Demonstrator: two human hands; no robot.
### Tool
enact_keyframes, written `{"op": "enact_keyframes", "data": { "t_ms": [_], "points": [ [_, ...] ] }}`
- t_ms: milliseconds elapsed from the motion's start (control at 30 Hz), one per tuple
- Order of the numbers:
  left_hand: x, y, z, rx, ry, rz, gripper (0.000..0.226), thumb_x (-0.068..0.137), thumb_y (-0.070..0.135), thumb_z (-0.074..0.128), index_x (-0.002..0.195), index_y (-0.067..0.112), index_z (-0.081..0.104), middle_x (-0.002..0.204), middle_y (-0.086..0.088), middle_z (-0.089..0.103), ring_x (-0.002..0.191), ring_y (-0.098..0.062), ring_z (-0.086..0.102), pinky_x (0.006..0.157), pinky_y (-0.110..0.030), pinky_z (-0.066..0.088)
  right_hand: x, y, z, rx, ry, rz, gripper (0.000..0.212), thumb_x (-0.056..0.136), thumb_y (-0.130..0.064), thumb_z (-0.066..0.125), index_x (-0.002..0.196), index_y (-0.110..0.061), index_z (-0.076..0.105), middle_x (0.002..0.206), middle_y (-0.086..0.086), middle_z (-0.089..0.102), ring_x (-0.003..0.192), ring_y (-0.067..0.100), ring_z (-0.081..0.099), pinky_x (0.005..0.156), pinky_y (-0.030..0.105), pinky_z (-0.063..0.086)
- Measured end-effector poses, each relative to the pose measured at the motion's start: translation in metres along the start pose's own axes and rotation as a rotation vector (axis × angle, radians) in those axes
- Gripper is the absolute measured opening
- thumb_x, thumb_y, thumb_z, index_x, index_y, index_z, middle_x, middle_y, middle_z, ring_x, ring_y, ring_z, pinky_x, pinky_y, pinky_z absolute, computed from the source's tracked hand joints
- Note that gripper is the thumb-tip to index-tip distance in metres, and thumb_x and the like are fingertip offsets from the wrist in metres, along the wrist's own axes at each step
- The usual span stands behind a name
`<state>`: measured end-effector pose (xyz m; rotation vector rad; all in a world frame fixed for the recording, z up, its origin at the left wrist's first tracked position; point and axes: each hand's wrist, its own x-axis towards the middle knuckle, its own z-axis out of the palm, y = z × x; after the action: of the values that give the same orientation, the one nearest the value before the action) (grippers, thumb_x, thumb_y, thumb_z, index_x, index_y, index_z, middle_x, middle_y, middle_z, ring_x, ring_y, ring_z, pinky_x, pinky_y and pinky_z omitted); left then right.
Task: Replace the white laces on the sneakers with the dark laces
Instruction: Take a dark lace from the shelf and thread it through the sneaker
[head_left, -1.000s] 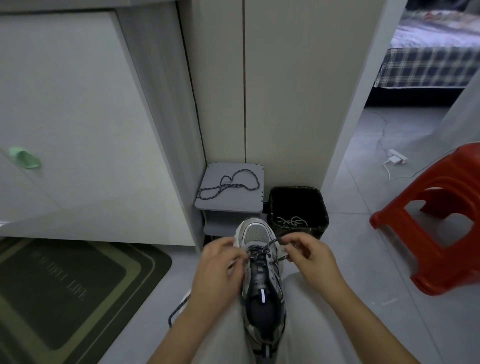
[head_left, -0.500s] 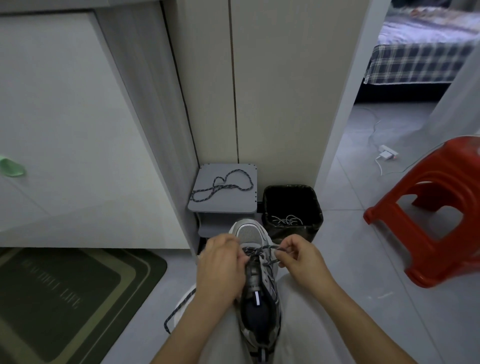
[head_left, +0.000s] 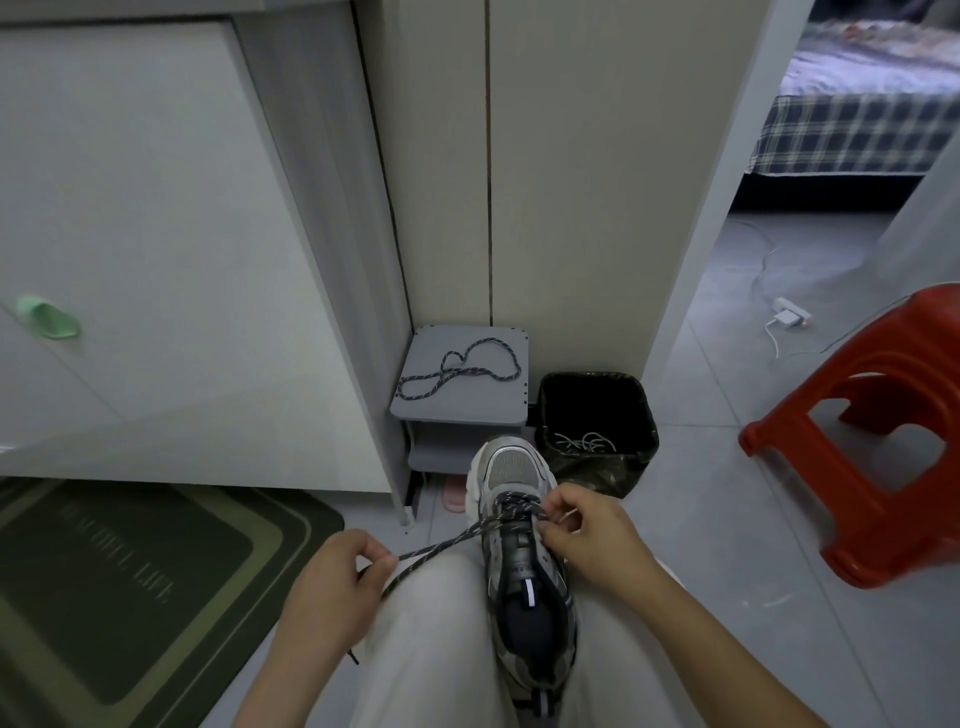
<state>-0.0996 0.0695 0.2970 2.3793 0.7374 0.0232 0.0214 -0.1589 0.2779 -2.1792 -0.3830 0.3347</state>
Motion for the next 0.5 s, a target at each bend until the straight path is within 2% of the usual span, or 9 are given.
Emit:
{"op": "enact_keyframes", "data": {
  "t_ms": [133, 233, 333, 400, 433, 500],
  "points": [
    [0.0, -0.005, -0.005, -0.019, -0.022, -0.021, 0.017, 0.088, 0.029, 0.061, 0.074, 0.02, 0.056, 0.077, 0.004, 0.06, 0.062, -0.011, 0.057, 0.062, -0.032, 0.052, -0.002, 0.0, -0.001, -0.079, -0.011, -0.031, 0.024, 0.077, -0.016, 0.068, 0.069, -0.034, 0.054, 0.074, -0.007, 0.06, 0.062, 0.004, 0.052, 0.065, 0.022, 0.047],
    [-0.005, -0.005, -0.012, -0.044, -0.204, -0.013, 0.022, 0.086, 0.029, 0.065, 0.073, 0.012, 0.06, 0.071, 0.001, 0.06, 0.049, -0.009, 0.049, 0.046, -0.022, 0.04, -0.003, 0.003, -0.004, -0.097, -0.033, -0.033, 0.023, 0.078, -0.016, 0.066, 0.072, -0.035, 0.056, 0.075, -0.008, 0.061, 0.064, 0.005, 0.054, 0.065, 0.019, 0.047],
    [-0.007, 0.002, -0.01, 0.011, -0.355, 0.022, 0.037, 0.08, 0.046, 0.067, 0.063, 0.013, 0.062, 0.06, 0.003, 0.057, 0.045, -0.004, 0.047, 0.044, -0.017, 0.036, -0.003, 0.003, -0.006, -0.093, -0.009, -0.024, 0.008, 0.083, -0.021, 0.062, 0.078, -0.026, 0.062, 0.077, -0.007, 0.062, 0.068, 0.007, 0.057, 0.066, 0.02, 0.048],
    [-0.003, 0.01, -0.005, 0.091, -0.302, 0.054, 0.047, 0.084, 0.056, 0.057, 0.058, 0.017, 0.063, 0.046, 0.004, 0.047, 0.038, -0.003, 0.041, 0.045, -0.019, 0.033, -0.002, 0.002, -0.005, -0.094, 0.012, -0.032, 0.013, 0.088, -0.026, 0.059, 0.078, -0.019, 0.063, 0.078, -0.004, 0.063, 0.069, 0.008, 0.058, 0.069, 0.026, 0.05],
    [0.0, 0.015, -0.001, 0.115, -0.239, 0.071, 0.049, 0.086, 0.056, 0.052, 0.059, 0.017, 0.064, 0.046, 0.004, 0.046, 0.039, -0.003, 0.04, 0.047, -0.021, 0.034, -0.001, 0.001, -0.004, -0.106, 0.017, -0.04, 0.017, 0.089, -0.029, 0.058, 0.076, -0.018, 0.063, 0.078, -0.003, 0.063, 0.07, 0.008, 0.058, 0.07, 0.028, 0.05],
    [0.007, 0.025, 0.009, 0.114, -0.121, 0.135, 0.037, 0.09, 0.05, 0.05, 0.069, 0.023, 0.062, 0.062, 0.008, 0.056, 0.056, -0.002, 0.05, 0.058, -0.024, 0.041, 0.0, -0.003, -0.003, -0.14, 0.019, -0.049, 0.018, 0.088, -0.032, 0.059, 0.075, -0.02, 0.063, 0.08, -0.005, 0.062, 0.072, 0.007, 0.058, 0.071, 0.028, 0.05]
  ]
}}
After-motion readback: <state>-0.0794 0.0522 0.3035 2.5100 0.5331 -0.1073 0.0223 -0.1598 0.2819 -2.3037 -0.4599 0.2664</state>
